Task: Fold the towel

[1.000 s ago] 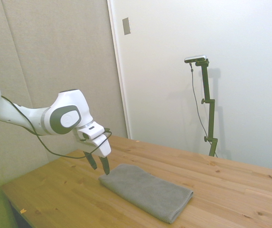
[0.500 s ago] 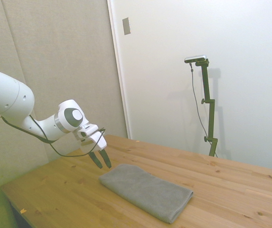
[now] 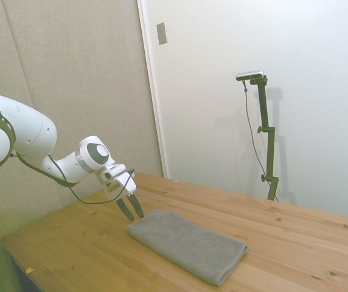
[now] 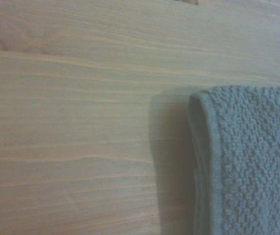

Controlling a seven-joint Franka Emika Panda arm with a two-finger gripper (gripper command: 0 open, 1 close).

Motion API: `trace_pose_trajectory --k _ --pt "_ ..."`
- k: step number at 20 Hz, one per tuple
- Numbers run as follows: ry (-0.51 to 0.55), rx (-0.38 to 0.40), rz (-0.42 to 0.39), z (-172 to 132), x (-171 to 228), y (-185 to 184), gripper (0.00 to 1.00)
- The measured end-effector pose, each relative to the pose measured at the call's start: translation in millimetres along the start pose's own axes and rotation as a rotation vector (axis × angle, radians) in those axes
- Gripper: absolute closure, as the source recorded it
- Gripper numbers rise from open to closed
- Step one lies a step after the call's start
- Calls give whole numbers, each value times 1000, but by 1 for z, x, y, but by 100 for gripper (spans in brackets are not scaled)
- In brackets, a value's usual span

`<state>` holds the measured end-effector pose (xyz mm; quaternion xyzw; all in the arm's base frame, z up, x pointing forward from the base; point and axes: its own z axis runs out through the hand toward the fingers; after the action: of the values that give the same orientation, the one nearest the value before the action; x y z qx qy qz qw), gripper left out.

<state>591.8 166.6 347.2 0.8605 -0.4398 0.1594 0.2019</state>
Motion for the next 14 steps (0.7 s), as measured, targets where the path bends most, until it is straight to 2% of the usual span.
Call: trace_pose_trajectory --k 9,10,14 --pt "21 -36 33 19 25 9 0" --pt "23 -38 34 20 26 10 100" --pt "33 -42 29 22 27 12 100"
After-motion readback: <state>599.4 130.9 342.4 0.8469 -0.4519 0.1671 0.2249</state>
